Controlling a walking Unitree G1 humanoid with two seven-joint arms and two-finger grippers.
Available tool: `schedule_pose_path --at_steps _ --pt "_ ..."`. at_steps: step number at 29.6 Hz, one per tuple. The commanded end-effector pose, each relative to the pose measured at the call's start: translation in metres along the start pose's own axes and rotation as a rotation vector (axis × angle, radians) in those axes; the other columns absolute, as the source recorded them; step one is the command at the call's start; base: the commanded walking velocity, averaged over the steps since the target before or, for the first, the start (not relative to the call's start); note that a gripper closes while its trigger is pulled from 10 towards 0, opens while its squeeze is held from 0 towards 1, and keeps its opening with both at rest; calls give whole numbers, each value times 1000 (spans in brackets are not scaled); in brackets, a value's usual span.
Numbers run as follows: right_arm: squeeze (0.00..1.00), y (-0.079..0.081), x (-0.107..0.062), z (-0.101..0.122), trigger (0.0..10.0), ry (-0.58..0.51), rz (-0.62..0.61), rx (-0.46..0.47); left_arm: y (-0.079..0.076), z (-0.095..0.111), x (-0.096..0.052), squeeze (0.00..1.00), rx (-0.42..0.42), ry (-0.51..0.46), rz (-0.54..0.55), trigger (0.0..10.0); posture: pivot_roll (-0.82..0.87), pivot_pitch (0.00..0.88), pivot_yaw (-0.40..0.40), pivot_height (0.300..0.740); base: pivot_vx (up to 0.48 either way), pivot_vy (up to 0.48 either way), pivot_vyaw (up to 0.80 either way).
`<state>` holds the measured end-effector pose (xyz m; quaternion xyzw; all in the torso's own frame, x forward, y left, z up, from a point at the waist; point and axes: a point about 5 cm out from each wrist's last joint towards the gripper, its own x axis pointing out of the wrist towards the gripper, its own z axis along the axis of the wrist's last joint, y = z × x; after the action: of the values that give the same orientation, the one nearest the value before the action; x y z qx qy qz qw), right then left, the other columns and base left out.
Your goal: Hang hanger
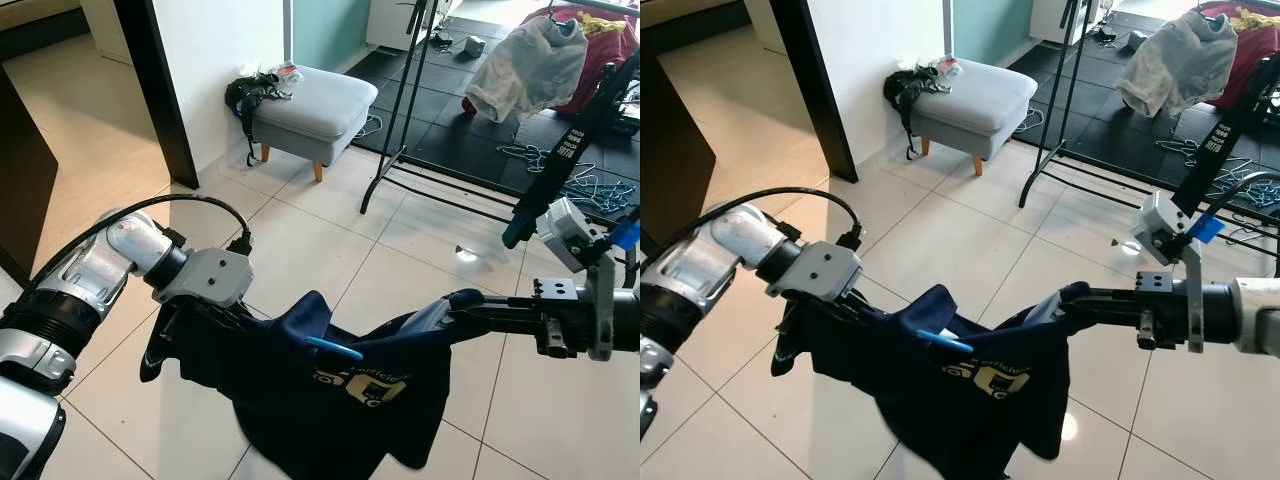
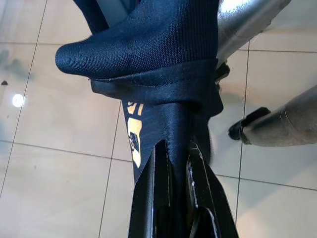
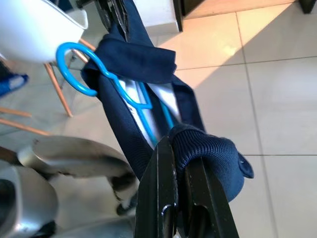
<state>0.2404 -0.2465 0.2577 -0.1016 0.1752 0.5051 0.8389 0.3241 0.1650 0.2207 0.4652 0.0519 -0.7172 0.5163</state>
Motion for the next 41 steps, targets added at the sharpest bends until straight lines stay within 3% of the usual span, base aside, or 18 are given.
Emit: schedule_pose_path --at_steps 1,5,6,7,9,17,23,24,25,29,30,31,32,34,36,41 --pt "0 -4 -6 0 0 32 -38 -28 -1 0 4 0 9 8 -52 10000 -45 138 6 740 0 0 0" --pt "0 -4 -2 0 0 40 -32 -39 3 8 6 0 10 -50 -37 10000 -46 139 10 740 0 0 0" --pt "0 1 7 -1 0 36 2 -40 11 21 8 0 9 -152 -4 10000 -47 143 15 740 0 0 0" --pt "0 1 7 -1 0 36 2 -40 11 21 8 0 9 -152 -4 10000 -47 143 15 740 0 0 0" --pt "0 11 23 -2 0 27 76 -45 22 39 11 0 -1 -299 31 10000 -44 145 16 740 0 0 0" --pt "0 20 38 3 0 -8 147 -61 31 38 14 0 -41 -312 60 10000 -41 146 18 740 0 0 0" --pt "0 15 42 6 0 -29 120 -79 29 37 15 0 -58 -313 46 10000 -42 147 19 740 0 0 0" --pt "0 13 43 7 8392 -39 101 -86 28 37 15 0 -62 -315 42 10000 -42 147 19 740 0 0 0" --pt "0 10 44 9 10000 -48 66 -96 28 38 15 0 -65 -316 40 10000 -40 149 19 740 0 0 0" --pt "0 6 46 10 10000 -68 29 -92 28 38 15 0 -72 -322 40 10000 -40 149 19 740 0 0 0" --pt "314 1 46 11 10000 -92 -14 -90 27 39 15 0 -81 -328 40 10000 -40 149 19 740 0 0 0" --pt "314 1 46 11 10000 -92 -14 -90 27 39 15 0 -81 -328 40 10000 -40 149 19 740 0 0 0" --pt "1000 -4 45 12 10000 -113 -50 -78 27 40 15 0 -92 -337 42 10000 -40 151 20 740 0 0 0" --pt "1000 -10 43 12 10000 -128 -102 -67 28 40 15 0 -108 -353 42 10000 -40 151 20 740 0 0 0" --pt "1000 -30 30 8 10000 -168 -250 -24 25 41 17 0 -164 -394 27 10000 -39 152 20 740 0 0 0" --pt "1000 -40 21 7 10000 -203 -327 11 22 42 17 0 -195 -411 6 10000 -40 154 19 740 0 0 0"
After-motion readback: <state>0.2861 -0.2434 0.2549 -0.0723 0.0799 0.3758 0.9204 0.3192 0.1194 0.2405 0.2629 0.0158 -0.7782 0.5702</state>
